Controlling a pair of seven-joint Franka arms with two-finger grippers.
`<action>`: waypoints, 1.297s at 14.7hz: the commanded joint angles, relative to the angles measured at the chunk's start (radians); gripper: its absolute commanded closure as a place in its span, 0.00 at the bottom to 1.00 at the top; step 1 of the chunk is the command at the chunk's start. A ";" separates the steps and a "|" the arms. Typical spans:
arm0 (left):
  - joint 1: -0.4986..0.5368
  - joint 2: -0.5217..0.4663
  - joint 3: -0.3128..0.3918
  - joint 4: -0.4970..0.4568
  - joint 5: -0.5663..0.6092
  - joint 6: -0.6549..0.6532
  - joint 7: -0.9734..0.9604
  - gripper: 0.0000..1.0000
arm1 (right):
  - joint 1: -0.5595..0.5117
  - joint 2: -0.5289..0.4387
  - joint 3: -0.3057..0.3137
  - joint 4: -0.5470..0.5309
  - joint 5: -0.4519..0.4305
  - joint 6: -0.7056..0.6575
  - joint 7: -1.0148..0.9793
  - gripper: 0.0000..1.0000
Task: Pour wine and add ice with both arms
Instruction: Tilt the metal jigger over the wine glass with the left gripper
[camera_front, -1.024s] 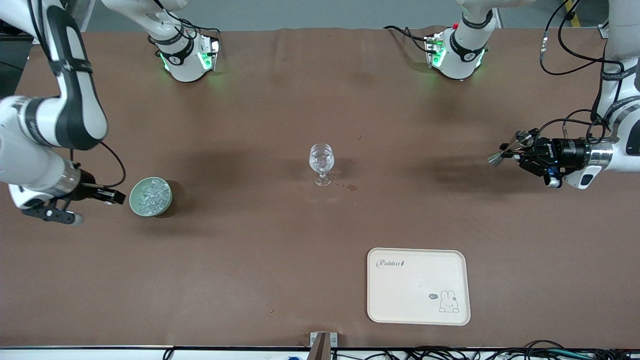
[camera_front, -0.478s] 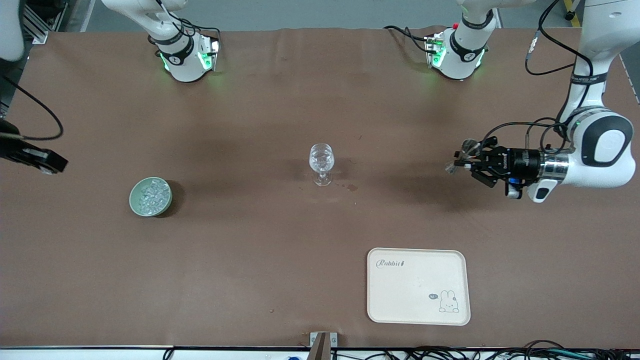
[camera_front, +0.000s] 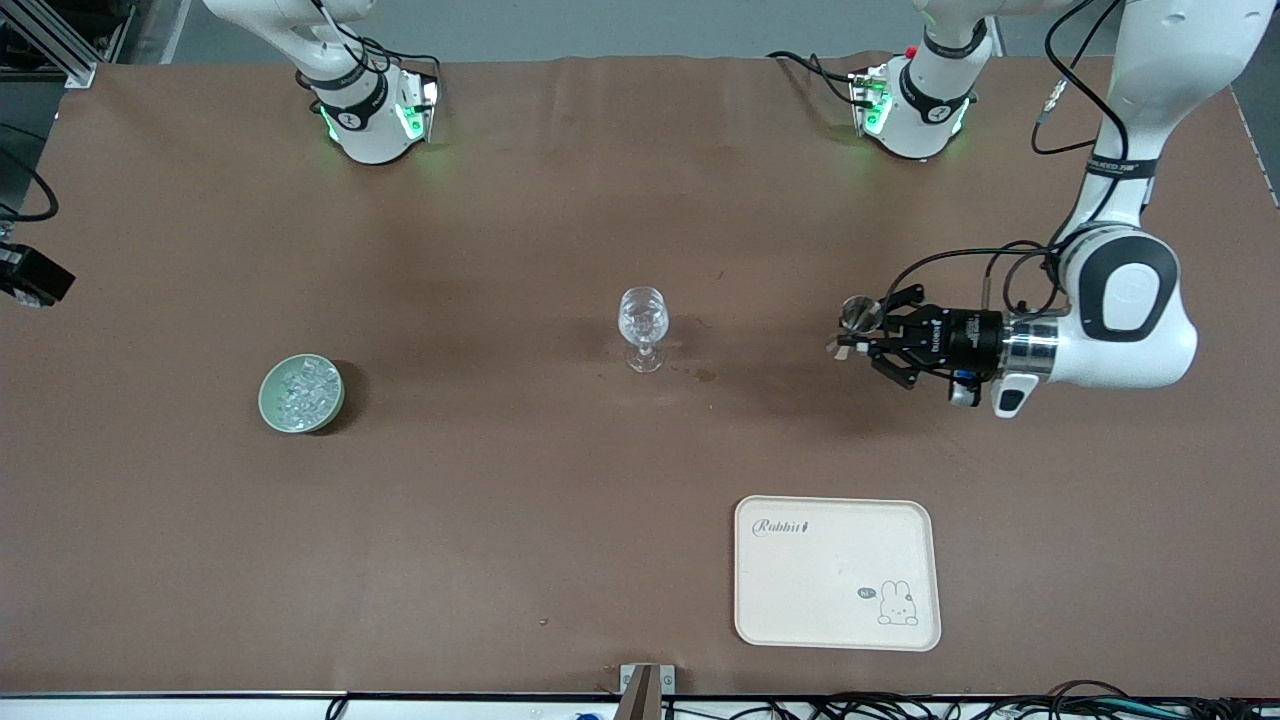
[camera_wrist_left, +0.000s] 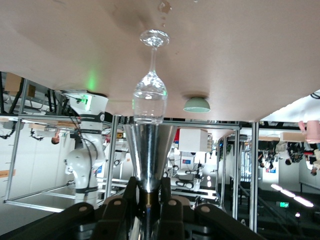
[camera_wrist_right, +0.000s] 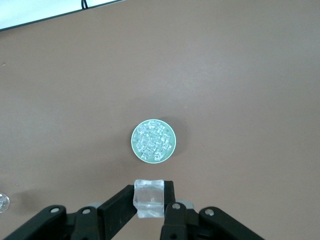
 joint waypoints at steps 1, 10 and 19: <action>-0.063 0.011 -0.045 0.012 -0.023 0.111 -0.043 1.00 | -0.010 -0.017 0.006 -0.007 0.015 -0.007 -0.002 0.98; -0.255 0.037 -0.043 0.018 -0.007 0.275 -0.064 1.00 | -0.010 -0.017 0.007 -0.007 0.027 -0.012 -0.002 0.97; -0.404 0.093 -0.040 0.063 0.005 0.467 -0.135 1.00 | -0.010 -0.017 0.007 -0.007 0.027 -0.012 -0.004 0.97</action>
